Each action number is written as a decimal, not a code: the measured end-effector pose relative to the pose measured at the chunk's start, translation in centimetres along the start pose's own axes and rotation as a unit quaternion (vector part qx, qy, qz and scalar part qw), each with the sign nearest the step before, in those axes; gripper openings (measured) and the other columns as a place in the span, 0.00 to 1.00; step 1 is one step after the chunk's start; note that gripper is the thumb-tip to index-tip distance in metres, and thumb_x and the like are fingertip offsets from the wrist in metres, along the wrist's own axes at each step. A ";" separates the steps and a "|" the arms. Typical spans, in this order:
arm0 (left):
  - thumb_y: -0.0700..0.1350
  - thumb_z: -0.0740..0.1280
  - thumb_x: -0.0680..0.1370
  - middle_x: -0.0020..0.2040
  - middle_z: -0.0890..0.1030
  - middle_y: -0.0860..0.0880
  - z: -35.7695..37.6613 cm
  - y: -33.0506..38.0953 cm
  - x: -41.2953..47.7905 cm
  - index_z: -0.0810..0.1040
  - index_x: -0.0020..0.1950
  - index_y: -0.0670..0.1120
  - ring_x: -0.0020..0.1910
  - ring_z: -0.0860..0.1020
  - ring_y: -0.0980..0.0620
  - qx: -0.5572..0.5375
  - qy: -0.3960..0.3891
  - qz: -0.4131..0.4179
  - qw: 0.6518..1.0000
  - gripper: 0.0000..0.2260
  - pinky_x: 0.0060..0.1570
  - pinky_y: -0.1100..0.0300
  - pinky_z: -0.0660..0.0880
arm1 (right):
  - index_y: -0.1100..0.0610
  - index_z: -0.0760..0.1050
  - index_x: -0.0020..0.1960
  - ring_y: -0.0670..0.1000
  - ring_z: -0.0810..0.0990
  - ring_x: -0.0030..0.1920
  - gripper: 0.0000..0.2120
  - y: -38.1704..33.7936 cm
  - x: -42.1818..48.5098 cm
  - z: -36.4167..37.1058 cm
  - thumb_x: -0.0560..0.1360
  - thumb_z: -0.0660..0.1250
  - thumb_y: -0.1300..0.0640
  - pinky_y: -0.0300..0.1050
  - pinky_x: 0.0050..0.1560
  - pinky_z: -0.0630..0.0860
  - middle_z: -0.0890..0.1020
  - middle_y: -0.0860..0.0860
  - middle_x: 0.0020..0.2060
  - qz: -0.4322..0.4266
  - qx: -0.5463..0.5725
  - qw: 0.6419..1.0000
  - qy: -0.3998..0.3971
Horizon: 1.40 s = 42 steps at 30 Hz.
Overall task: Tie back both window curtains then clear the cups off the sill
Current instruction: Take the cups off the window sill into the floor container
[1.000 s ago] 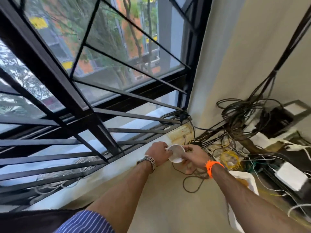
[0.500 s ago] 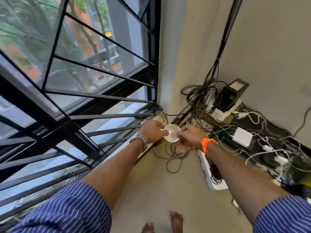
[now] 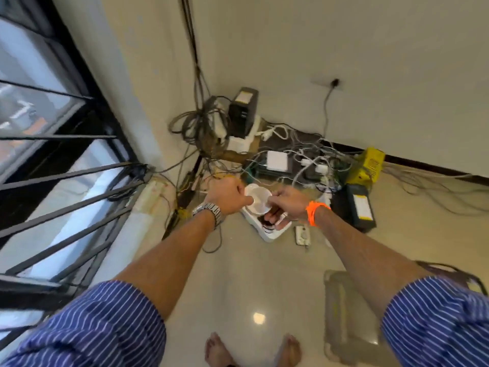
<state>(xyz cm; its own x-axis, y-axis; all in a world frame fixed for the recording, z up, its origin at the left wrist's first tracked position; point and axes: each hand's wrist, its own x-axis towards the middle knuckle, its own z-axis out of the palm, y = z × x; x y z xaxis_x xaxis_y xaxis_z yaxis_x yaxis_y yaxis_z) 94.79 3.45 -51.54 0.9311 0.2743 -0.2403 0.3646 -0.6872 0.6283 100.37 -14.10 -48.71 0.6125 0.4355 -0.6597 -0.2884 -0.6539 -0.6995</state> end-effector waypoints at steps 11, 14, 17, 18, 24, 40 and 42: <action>0.54 0.72 0.63 0.25 0.76 0.52 11.7 17.7 -1.1 0.70 0.27 0.48 0.28 0.75 0.51 0.036 -0.110 0.126 0.985 0.15 0.25 0.60 0.68 | 0.62 0.74 0.44 0.56 0.80 0.33 0.06 12.7 -11.2 -13.6 0.77 0.61 0.62 0.50 0.33 0.82 0.82 0.62 0.38 0.036 0.112 0.985 0.127; 0.53 0.72 0.63 0.30 0.82 0.48 15.7 21.8 -2.1 0.72 0.28 0.47 0.30 0.79 0.51 0.041 -0.154 0.155 0.975 0.13 0.31 0.56 0.75 | 0.62 0.74 0.45 0.55 0.80 0.33 0.05 17.2 -14.0 -16.2 0.77 0.61 0.62 0.49 0.32 0.82 0.82 0.63 0.39 0.043 0.141 0.977 0.155; 0.52 0.71 0.63 0.32 0.83 0.44 19.9 25.4 -3.5 0.74 0.29 0.45 0.32 0.81 0.47 0.048 -0.180 0.181 0.966 0.12 0.31 0.51 0.76 | 0.62 0.74 0.45 0.55 0.80 0.33 0.04 21.9 -16.3 -18.8 0.77 0.62 0.62 0.49 0.32 0.81 0.82 0.64 0.40 0.055 0.167 0.968 0.177; 0.52 0.71 0.63 0.32 0.83 0.43 21.5 26.5 -4.0 0.73 0.28 0.45 0.33 0.82 0.45 0.052 -0.190 0.189 0.962 0.13 0.32 0.49 0.77 | 0.61 0.73 0.45 0.55 0.80 0.33 0.04 23.5 -17.1 -19.6 0.77 0.62 0.62 0.49 0.32 0.81 0.82 0.64 0.40 0.059 0.178 0.965 0.186; 0.55 0.70 0.62 0.29 0.82 0.48 31.4 31.7 -5.9 0.73 0.30 0.46 0.31 0.82 0.48 0.066 -0.239 0.210 0.946 0.14 0.36 0.48 0.81 | 0.61 0.73 0.44 0.53 0.80 0.29 0.04 33.1 -20.7 -23.6 0.77 0.62 0.63 0.48 0.29 0.81 0.82 0.60 0.34 0.085 0.223 0.946 0.218; 0.51 0.73 0.67 0.37 0.81 0.49 52.5 37.5 -5.1 0.76 0.36 0.49 0.39 0.78 0.48 0.188 -0.260 0.241 0.916 0.09 0.37 0.59 0.72 | 0.57 0.74 0.42 0.54 0.79 0.29 0.02 52.9 -18.1 -29.7 0.73 0.65 0.59 0.41 0.28 0.71 0.86 0.59 0.38 0.148 0.226 0.920 0.285; 0.52 0.73 0.67 0.38 0.81 0.48 54.6 36.8 -4.2 0.75 0.37 0.50 0.39 0.78 0.48 0.204 -0.261 0.237 0.913 0.09 0.37 0.59 0.72 | 0.56 0.75 0.40 0.53 0.79 0.30 0.03 54.5 -16.6 -29.6 0.73 0.65 0.58 0.43 0.31 0.74 0.86 0.58 0.36 0.160 0.224 0.917 0.290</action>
<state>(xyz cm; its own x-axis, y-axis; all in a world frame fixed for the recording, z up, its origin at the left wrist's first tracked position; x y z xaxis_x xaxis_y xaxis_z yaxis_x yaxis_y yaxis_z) 104.71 -59.72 -67.76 0.8224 -0.4044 -0.4001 -0.2079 -0.8683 0.4503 96.30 -75.29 -67.72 0.6946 -0.2216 -0.6844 -0.7152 -0.3145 -0.6241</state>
